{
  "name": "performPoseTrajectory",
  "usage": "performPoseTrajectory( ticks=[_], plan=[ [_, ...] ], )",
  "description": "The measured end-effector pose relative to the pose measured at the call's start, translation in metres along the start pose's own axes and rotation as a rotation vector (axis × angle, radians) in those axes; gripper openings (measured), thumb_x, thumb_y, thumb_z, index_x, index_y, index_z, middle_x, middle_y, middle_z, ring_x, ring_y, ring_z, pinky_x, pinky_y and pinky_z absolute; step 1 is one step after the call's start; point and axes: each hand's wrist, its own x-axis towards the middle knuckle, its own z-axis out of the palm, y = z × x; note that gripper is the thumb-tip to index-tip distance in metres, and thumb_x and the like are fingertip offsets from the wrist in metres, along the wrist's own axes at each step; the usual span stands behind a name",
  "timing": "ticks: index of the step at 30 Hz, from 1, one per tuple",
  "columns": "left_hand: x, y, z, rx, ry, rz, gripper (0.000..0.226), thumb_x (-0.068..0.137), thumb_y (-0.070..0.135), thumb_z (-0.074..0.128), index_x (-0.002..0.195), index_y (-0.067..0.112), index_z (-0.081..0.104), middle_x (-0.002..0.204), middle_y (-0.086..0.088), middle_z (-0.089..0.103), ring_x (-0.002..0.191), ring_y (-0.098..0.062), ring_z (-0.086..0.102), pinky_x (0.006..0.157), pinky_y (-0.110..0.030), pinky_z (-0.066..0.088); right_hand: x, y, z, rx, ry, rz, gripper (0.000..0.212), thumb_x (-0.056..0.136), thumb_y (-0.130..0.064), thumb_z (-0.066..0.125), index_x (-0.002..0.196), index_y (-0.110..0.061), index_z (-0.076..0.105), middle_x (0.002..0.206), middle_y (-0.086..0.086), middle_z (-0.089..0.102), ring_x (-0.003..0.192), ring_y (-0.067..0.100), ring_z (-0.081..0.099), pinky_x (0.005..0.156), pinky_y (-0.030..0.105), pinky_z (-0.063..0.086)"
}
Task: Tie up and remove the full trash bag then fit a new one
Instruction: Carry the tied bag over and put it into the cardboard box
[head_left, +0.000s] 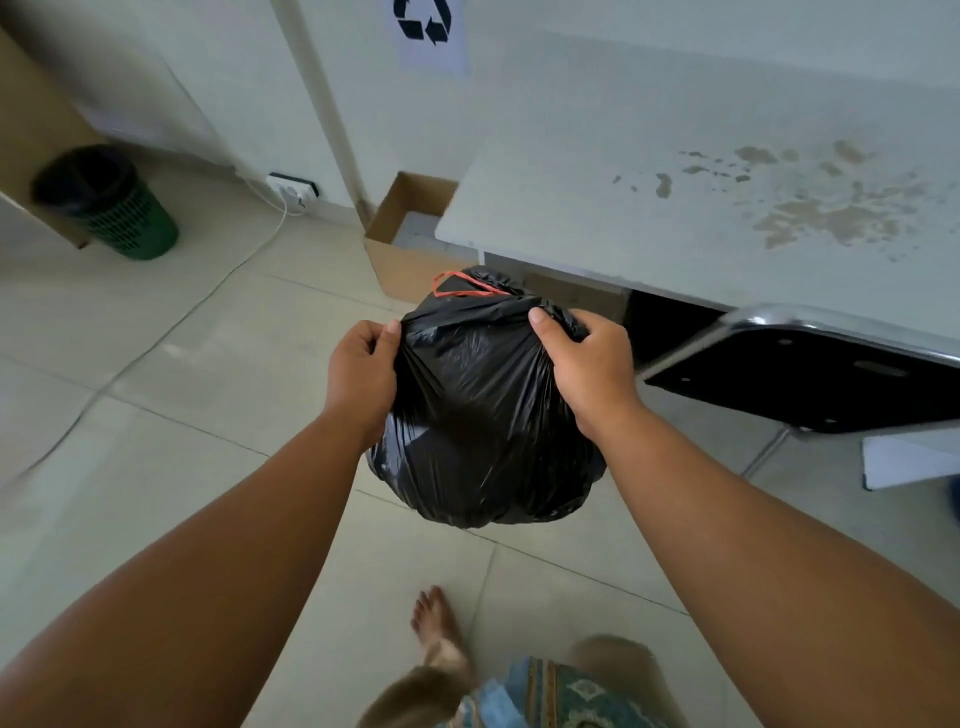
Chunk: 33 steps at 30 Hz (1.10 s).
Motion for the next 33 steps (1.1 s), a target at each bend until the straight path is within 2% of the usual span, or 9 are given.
performPoseTrajectory(
  ticks=[7,12,15,19,21,23,25,30,33],
  plan=[
    [0.113,0.002,-0.091,-0.015,0.018,0.003,0.03,0.103,0.037,0.054,0.089,0.014,0.064,0.075,0.002,0.057,0.07,-0.014,0.05,0.064,-0.03,0.043,0.033,-0.046,0.129,-0.01,-0.037,0.013,0.027,0.091,-0.037,0.071,0.08,-0.012,0.072,0.076,0.002,0.07,0.069,0.013,0.063,0.063,0.029,0.047],
    [0.201,0.006,-0.126,-0.007,0.033,0.007,0.029,0.103,0.036,0.055,0.085,0.015,0.062,0.076,0.001,0.057,0.07,-0.013,0.049,0.064,-0.029,0.043,0.081,-0.068,0.208,-0.017,-0.042,0.01,0.028,0.091,-0.039,0.07,0.088,-0.011,0.074,0.087,0.008,0.075,0.084,0.022,0.07,0.076,0.041,0.056],
    [0.26,0.01,-0.138,-0.008,0.042,0.005,0.028,0.103,0.036,0.055,0.084,0.016,0.062,0.077,0.001,0.058,0.072,-0.014,0.05,0.066,-0.031,0.043,0.12,-0.079,0.252,-0.034,-0.046,0.013,0.034,0.09,-0.041,0.07,0.087,-0.007,0.072,0.085,0.01,0.074,0.081,0.023,0.07,0.073,0.044,0.056],
    [0.339,0.022,-0.146,-0.014,0.028,-0.007,0.03,0.102,0.037,0.057,0.088,0.012,0.065,0.076,0.001,0.06,0.072,-0.014,0.051,0.068,-0.032,0.046,0.175,-0.1,0.296,-0.05,-0.034,0.011,0.036,0.092,-0.04,0.068,0.084,-0.005,0.07,0.079,0.011,0.07,0.072,0.023,0.064,0.062,0.031,0.045],
    [0.377,0.031,-0.149,-0.018,0.022,0.004,0.03,0.101,0.038,0.058,0.088,0.012,0.066,0.076,0.001,0.061,0.073,-0.015,0.052,0.07,-0.034,0.046,0.201,-0.112,0.315,-0.043,-0.025,-0.004,0.035,0.093,-0.04,0.067,0.087,-0.005,0.072,0.085,0.014,0.072,0.08,0.026,0.067,0.065,0.034,0.051],
    [0.414,0.043,-0.147,-0.012,0.005,0.015,0.03,0.101,0.039,0.058,0.089,0.012,0.066,0.078,0.0,0.061,0.073,-0.015,0.052,0.07,-0.035,0.047,0.227,-0.126,0.331,-0.05,-0.003,-0.009,0.032,0.093,-0.041,0.067,0.087,-0.01,0.073,0.084,0.009,0.073,0.082,0.023,0.068,0.074,0.041,0.056],
    [0.452,0.055,-0.142,-0.007,-0.02,0.037,0.03,0.101,0.038,0.058,0.089,0.011,0.066,0.077,0.0,0.061,0.072,-0.015,0.051,0.07,-0.036,0.047,0.253,-0.138,0.346,-0.065,0.025,-0.016,0.027,0.093,-0.042,0.066,0.086,-0.016,0.073,0.083,0.002,0.074,0.082,0.017,0.069,0.078,0.041,0.057],
    [0.548,0.084,-0.116,-0.017,-0.144,0.098,0.032,0.101,0.037,0.058,0.08,0.013,0.062,0.07,0.003,0.056,0.067,-0.014,0.047,0.066,-0.033,0.043,0.327,-0.158,0.376,-0.087,0.163,-0.042,0.033,0.094,-0.041,0.065,0.091,-0.01,0.073,0.086,0.009,0.073,0.084,0.023,0.068,0.08,0.041,0.055],
    [0.604,0.098,-0.095,-0.018,-0.227,0.102,0.03,0.102,0.036,0.058,0.084,0.012,0.063,0.074,0.002,0.057,0.069,-0.013,0.048,0.067,-0.031,0.044,0.375,-0.16,0.393,-0.1,0.272,-0.061,0.037,0.092,-0.044,0.066,0.086,-0.008,0.072,0.081,0.01,0.072,0.079,0.024,0.067,0.075,0.041,0.055]
  ],
)
